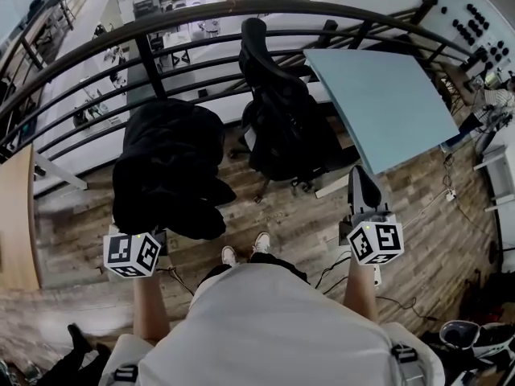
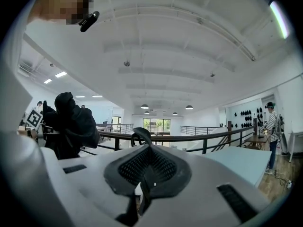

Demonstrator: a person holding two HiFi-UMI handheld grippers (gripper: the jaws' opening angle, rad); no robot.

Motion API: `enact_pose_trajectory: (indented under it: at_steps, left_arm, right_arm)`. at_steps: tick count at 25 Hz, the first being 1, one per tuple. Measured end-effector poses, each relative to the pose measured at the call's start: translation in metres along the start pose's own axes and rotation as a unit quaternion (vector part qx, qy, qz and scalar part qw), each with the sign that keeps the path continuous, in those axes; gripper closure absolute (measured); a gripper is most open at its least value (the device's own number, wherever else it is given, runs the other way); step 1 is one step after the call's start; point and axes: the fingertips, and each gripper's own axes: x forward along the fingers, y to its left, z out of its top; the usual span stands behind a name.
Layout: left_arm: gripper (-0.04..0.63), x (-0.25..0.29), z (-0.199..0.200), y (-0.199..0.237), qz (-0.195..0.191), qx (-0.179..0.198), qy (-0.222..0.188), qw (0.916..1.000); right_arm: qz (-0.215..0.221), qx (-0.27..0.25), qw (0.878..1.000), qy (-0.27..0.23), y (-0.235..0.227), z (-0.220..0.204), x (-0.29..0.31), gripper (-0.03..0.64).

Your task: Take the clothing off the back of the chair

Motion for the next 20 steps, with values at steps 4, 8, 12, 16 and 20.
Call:
enact_pose_trajectory:
  at_steps: [4,8,12,16,20]
  left_arm:
    - [0.48,0.0,0.005,0.003,0.001,0.016,-0.008,0.9998]
    - [0.48,0.006,0.006,0.002,-0.004,0.02,-0.012,0.9997]
    - [0.48,0.009,0.007,-0.003,-0.013,0.019,-0.013,0.9996]
    - [0.48,0.011,0.012,-0.01,-0.025,0.032,-0.016,0.999]
    - [0.48,0.009,0.012,-0.007,-0.026,0.026,-0.027,0.999]
  right_arm:
    - [-0.004,-0.006,1.0,0.007,0.002,-0.003,-0.005,0.597]
    - [-0.012,-0.007,1.0,0.008,-0.001,-0.004,-0.007,0.597]
    - [-0.016,-0.003,1.0,0.009,-0.001,-0.009,-0.007,0.597]
    - [-0.009,-0.002,1.0,0.011,0.002,-0.012,-0.002,0.597]
    - [0.015,-0.024,1.0,0.001,0.017,-0.013,0.003,0.597]
